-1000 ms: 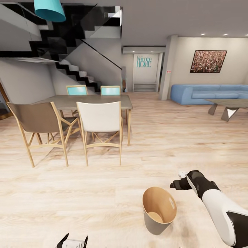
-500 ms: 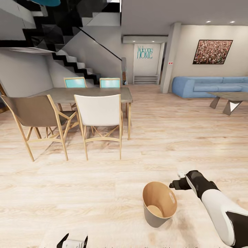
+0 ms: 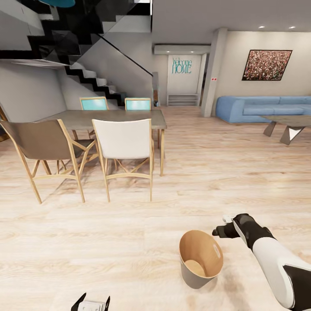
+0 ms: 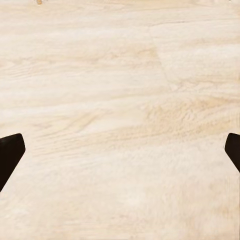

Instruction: Put the three can of soda from the living room inside the tash can in the kitchen.

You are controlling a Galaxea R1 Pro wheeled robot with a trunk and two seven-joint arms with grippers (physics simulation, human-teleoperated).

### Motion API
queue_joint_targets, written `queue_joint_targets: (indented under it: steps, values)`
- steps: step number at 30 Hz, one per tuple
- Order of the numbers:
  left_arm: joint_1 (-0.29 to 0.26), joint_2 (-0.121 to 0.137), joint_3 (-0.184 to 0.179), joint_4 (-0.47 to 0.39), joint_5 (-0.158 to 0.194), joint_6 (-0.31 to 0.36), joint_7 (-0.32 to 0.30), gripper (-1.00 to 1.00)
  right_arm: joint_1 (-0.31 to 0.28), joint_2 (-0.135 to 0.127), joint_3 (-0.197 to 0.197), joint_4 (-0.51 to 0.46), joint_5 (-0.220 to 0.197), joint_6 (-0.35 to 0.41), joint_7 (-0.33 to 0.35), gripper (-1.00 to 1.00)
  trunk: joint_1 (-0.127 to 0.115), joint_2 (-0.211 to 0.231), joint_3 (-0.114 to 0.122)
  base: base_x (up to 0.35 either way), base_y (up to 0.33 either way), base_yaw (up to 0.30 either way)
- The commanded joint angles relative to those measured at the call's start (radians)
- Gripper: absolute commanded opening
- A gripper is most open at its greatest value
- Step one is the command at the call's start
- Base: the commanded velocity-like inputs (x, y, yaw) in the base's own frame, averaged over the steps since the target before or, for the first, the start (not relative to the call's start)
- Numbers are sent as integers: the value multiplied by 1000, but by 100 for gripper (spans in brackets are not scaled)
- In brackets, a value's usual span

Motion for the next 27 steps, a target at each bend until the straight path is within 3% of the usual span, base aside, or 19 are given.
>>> queue_joint_targets:
  steps: [1, 15, 27]
  values:
    - [0, 0, 0, 0, 0, 0, 0, 100, 0, 0, 0, 0, 0, 0, 0, 100, 0, 0, 0, 97, 0, 0]
    - [0, 0, 1, 0, 1, -2, 1, 100, 0, 0, 0, 0, 0, 0, 0, 100, 0, 0, 0, 22, 0, 0]
    - [0, 0, 0, 0, 1, -2, 0, 100, 0, 0, 0, 0, 0, 0, 0, 100, 5, -3, -46, 0, 0, 0]
